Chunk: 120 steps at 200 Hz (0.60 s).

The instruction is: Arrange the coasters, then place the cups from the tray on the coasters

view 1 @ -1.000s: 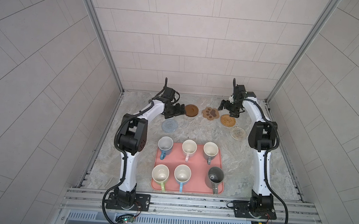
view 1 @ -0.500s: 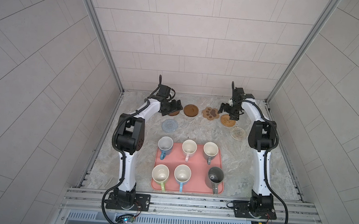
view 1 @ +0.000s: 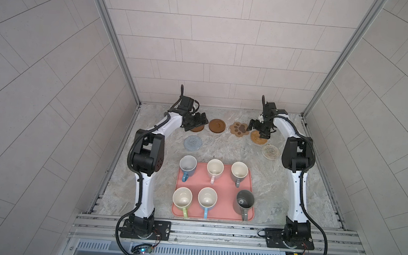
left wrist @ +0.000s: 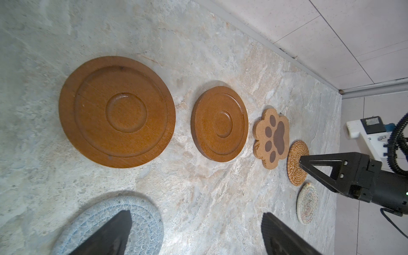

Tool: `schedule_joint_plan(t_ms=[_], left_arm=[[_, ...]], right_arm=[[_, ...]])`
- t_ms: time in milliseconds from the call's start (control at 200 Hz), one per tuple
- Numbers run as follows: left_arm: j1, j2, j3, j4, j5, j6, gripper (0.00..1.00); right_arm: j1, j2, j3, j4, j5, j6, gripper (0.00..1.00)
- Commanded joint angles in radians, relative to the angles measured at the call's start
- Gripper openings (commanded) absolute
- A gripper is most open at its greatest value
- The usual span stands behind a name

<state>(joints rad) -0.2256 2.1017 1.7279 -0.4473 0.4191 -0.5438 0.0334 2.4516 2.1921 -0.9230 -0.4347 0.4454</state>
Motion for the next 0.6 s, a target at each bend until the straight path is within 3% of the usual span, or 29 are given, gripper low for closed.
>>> schedule_joint_plan(t_ms=[0,345,595], left_arm=[[0.002,-0.037,-0.014,0.015,0.000,-0.005,1.00],[0.005,-0.032,-0.019,0.018,0.004,-0.005,1.00],[0.006,-0.032,-0.019,0.022,0.004,-0.004,1.00]], right_arm=[[0.000,-0.003,-0.072,-0.037,0.002,-0.002,1.00],[0.008,-0.143,-0.306,-0.052,-0.015,-0.046,0.99],[0.049,-0.182,-0.361,-0.068,-0.049,-0.068,0.99]])
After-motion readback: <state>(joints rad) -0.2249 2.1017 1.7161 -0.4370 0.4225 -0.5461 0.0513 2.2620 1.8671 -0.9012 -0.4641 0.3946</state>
